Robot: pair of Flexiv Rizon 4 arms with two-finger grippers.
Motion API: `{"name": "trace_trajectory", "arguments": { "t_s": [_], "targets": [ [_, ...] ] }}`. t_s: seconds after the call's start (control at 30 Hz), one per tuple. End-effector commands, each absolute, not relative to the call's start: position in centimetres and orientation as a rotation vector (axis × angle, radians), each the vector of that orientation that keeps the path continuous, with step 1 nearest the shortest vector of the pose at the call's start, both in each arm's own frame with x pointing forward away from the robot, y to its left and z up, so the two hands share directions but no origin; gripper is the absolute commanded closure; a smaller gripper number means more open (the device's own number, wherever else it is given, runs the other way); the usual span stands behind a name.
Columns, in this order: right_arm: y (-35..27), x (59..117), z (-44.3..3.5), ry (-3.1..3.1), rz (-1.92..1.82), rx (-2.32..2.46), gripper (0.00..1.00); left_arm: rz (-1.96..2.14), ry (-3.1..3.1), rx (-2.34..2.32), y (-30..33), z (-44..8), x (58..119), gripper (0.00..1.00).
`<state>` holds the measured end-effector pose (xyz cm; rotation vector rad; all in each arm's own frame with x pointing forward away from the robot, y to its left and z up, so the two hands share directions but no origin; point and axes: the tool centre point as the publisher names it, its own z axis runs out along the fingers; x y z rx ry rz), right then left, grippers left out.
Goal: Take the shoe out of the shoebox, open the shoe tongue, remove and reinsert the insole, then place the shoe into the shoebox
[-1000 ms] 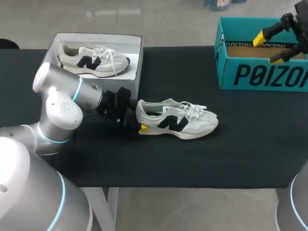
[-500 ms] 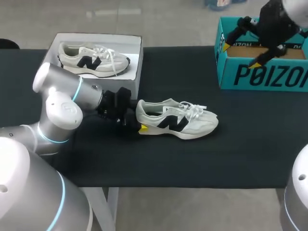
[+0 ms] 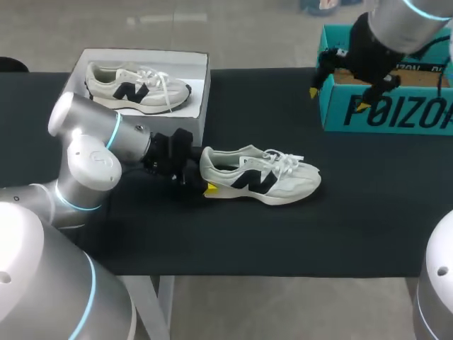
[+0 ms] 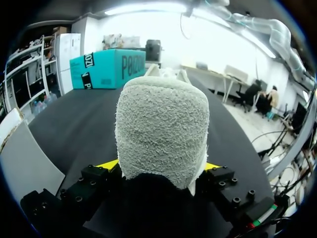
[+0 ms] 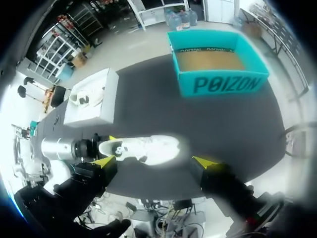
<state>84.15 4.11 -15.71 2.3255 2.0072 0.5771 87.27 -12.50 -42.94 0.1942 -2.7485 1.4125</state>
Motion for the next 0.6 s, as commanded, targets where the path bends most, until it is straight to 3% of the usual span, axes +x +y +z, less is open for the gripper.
{"name": "trace_trajectory", "arguments": {
  "t_s": [0.03, 0.23, 0.6],
  "targets": [
    [9.2, 87.5, -19.0, 1.990, 0.298, 2.277, 0.00, 1.411, -2.748, 0.194, -12.5, -42.9, 87.4, 1.00],
    [12.2, 87.0, -22.4, 2.126, 0.146, 2.158, 0.00, 1.411, -2.748, 0.194, -12.5, -42.9, 87.4, 1.00],
    [12.2, 87.0, -22.4, 2.126, 0.146, 2.158, 0.00, 1.411, -2.748, 0.194, -12.5, -42.9, 87.4, 1.00]
  ]
}}
